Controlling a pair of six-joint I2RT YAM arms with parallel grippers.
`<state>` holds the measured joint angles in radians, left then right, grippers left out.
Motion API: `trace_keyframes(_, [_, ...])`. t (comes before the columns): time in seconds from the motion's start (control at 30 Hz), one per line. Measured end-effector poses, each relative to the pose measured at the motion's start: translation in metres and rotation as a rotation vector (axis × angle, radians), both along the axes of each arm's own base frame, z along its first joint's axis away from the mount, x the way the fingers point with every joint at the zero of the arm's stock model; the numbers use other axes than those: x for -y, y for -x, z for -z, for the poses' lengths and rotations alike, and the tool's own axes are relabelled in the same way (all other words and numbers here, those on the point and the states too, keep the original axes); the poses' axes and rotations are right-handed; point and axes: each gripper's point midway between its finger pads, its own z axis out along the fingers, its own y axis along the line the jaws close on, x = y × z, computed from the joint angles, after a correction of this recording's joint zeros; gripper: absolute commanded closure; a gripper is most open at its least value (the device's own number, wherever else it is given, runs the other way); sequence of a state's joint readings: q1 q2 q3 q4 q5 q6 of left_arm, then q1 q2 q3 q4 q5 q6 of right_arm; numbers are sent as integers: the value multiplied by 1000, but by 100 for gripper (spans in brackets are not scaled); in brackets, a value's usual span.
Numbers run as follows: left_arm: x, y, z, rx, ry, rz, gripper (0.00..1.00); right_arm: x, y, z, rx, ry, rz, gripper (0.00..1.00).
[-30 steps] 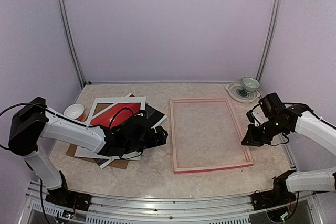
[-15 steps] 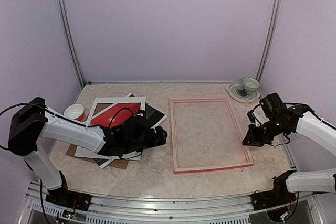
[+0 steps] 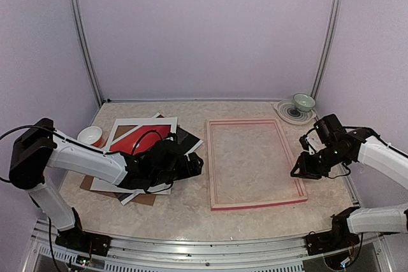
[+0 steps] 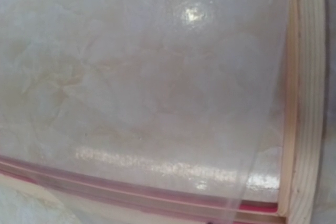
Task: Put the photo into the frame
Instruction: Place the glass panel at the frame body, then adjust the frame body at the center of the board.
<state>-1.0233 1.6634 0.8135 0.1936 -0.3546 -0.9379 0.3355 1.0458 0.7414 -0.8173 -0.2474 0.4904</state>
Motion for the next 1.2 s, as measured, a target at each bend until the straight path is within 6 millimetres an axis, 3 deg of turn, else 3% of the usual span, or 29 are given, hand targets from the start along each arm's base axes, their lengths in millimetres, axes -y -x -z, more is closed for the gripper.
trace_keyframes(0.2, [2, 1, 5, -9, -4, 9, 4, 0, -1, 0, 2, -1, 4, 47])
trace_keyframes(0.5, [5, 4, 32, -53, -47, 27, 4, -7, -11, -3, 32, -43, 24, 32])
trace_keyframes(0.7, [11, -1, 31, -51, -55, 28, 2, -9, -16, 10, 1, -49, 46, 18])
trace_keyframes(1.0, [31, -17, 8, -5, -38, 20, 2, -12, -20, 16, 1, -105, 102, 16])
trace_keyframes(1.2, [45, -29, 20, -17, -88, 10, 2, -13, -23, 20, 6, -145, 141, 15])
